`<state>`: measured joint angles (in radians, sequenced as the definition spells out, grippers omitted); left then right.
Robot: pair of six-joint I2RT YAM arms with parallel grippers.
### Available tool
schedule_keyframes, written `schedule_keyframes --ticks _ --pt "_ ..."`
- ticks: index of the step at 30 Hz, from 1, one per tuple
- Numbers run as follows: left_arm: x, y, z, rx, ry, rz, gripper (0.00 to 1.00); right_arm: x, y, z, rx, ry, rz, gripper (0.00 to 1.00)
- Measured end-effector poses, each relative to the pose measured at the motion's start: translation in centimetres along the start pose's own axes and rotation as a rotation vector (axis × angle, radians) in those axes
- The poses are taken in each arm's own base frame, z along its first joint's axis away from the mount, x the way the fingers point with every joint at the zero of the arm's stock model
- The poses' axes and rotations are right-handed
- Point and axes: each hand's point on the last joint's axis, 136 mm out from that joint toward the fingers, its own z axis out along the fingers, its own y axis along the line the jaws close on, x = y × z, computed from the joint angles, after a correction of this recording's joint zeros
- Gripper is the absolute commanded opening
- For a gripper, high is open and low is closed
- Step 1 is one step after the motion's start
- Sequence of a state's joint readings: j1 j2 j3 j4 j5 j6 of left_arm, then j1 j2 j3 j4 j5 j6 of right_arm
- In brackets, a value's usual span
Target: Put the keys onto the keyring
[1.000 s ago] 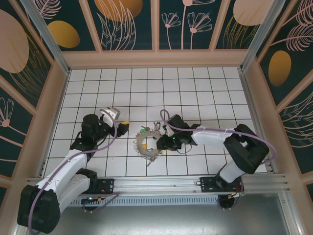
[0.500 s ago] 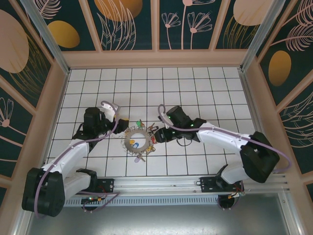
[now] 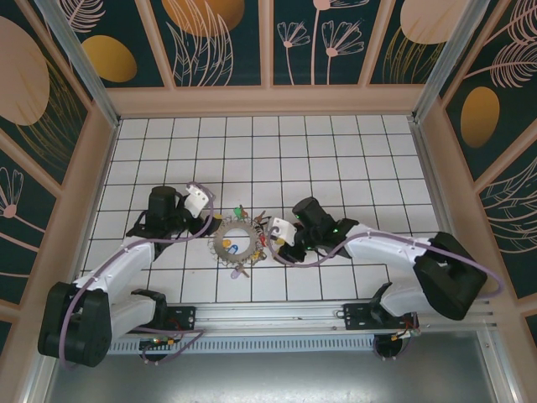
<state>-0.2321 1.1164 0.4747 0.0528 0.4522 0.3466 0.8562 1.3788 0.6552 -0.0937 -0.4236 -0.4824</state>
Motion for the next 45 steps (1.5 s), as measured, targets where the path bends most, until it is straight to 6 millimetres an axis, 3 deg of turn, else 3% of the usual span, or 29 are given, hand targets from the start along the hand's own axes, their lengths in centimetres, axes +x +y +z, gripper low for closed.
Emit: schedule_keyframes --ticks 7,13,20,25,29,32,38,41,45 --pt "1.4 1.5 1.0 -0.076 0.033 -0.082 0.74 -1.8 3.2 4.3 -0.073 0.028 -0.149 0.57" --pt "1.3 3.9 1.2 -0.162 0.038 -0.261 0.77 -5.1 5.6 7.2 -0.113 -0.009 -0.245 0.57" --pt "-0.3 6.0 1.8 -0.185 0.039 -0.413 0.77 -9.3 3.6 11.0 0.005 -0.051 -0.239 0.63" --pt "0.4 6.5 1.4 -0.199 0.058 -0.476 0.77 -8.2 1.9 12.6 0.092 0.013 -0.229 0.65" --pt "0.5 6.6 1.5 -0.184 0.074 -0.494 0.77 -6.2 0.5 12.0 0.166 0.064 -0.222 0.65" --pt "0.1 6.2 1.4 -0.165 0.057 -0.491 0.78 -4.8 -1.1 9.9 0.228 0.087 -0.195 0.64" --pt "-0.3 5.1 0.9 -0.123 -0.002 -0.472 0.76 -0.7 -9.7 2.9 0.46 0.122 -0.005 0.64" --pt "-0.5 4.9 0.9 -0.111 -0.009 -0.458 0.76 -0.6 -12.3 0.1 0.524 0.081 0.063 0.64" --pt "-0.7 4.9 0.7 -0.112 -0.014 -0.436 0.76 -3.1 -11.1 -0.7 0.438 -0.018 0.055 0.61"
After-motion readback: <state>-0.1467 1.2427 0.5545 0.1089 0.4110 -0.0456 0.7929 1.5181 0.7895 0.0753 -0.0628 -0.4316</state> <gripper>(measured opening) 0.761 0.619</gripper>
